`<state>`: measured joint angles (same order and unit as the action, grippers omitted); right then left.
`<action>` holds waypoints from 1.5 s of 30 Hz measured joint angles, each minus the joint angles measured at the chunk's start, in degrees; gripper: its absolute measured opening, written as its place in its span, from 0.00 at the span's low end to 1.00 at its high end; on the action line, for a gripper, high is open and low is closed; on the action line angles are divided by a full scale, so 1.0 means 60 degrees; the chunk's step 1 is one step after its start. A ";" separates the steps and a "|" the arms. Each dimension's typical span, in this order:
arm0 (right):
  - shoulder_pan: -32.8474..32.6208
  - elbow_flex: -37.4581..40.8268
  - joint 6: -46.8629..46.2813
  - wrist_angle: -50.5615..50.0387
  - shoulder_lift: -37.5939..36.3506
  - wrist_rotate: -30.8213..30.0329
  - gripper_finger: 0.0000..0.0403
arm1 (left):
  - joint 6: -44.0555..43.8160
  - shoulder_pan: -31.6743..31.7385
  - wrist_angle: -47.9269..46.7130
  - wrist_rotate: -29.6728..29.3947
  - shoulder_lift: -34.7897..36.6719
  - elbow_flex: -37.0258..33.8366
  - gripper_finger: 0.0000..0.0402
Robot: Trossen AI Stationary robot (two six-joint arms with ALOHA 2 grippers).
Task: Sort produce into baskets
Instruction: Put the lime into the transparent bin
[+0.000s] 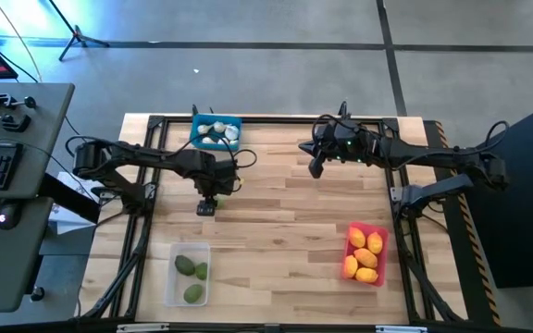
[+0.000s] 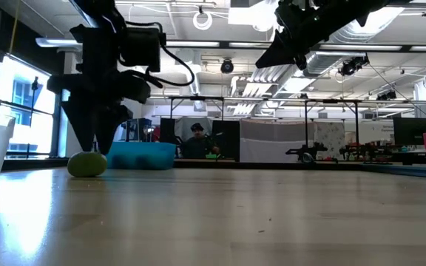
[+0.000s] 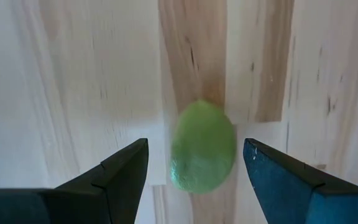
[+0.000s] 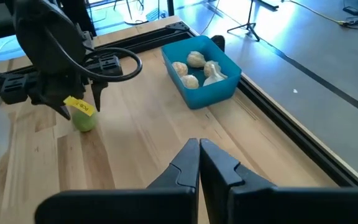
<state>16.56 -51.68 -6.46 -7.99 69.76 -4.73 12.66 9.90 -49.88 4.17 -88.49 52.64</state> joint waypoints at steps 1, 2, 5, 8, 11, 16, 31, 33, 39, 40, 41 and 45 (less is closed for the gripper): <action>0.0039 0.0000 0.0004 0.0000 0.0000 0.0000 0.00 | -0.0026 0.0032 0.0086 0.0002 -0.0002 -0.0039 0.62; 0.0067 0.0000 0.0004 -0.0002 0.0000 0.0000 0.00 | -0.0055 0.0056 0.0079 0.0007 -0.0003 -0.0068 0.62; 0.0142 0.0000 -0.0007 -0.0007 0.0000 0.0000 0.00 | -0.0062 0.0109 0.0156 0.0037 -0.0050 -0.0072 0.62; 0.0191 0.0000 0.0055 -0.0011 0.0000 0.0000 0.00 | -0.0068 0.0166 0.0108 0.0151 -0.0072 -0.0079 0.62; 0.0247 0.0000 0.0080 -0.0012 0.0000 0.0000 0.00 | -0.0066 0.0166 0.0232 0.0255 -0.0194 -0.0077 0.62; 0.0247 0.0000 0.0084 -0.0076 -0.0002 -0.0003 0.00 | -0.0068 0.0162 0.0450 0.0284 -0.0486 -0.0079 0.62; 0.0243 0.0004 0.0084 -0.0368 -0.0004 -0.0002 0.00 | 0.0008 0.0162 0.0534 0.0394 -0.0917 -0.0079 0.48; 0.0243 0.0004 0.0084 -0.0376 -0.0004 -0.0003 0.00 | 0.0008 0.0162 0.0545 0.0393 -0.0917 -0.0079 0.43; 0.0243 0.0004 0.0087 -0.0491 -0.0004 0.0000 0.00 | -0.0681 0.0157 -0.0060 0.0914 -0.0678 0.0185 0.25; 0.0243 0.0004 0.0142 -0.0509 -0.0004 0.0000 0.00 | -0.0864 0.0129 -0.0177 0.1041 -0.0564 0.0319 0.24; 0.0243 0.0004 0.0212 -0.0515 -0.0004 0.0005 0.00 | -0.1084 0.0096 -0.0291 0.1164 -0.0451 0.0461 0.23; 0.0243 0.0004 0.0591 -0.0609 -0.0004 0.0250 0.00 | -0.2032 -0.0243 -0.0695 0.1470 0.0025 0.1197 0.23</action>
<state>18.02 -51.66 -2.91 -11.64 69.73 -3.23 0.47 8.44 -54.05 12.99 -88.34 59.82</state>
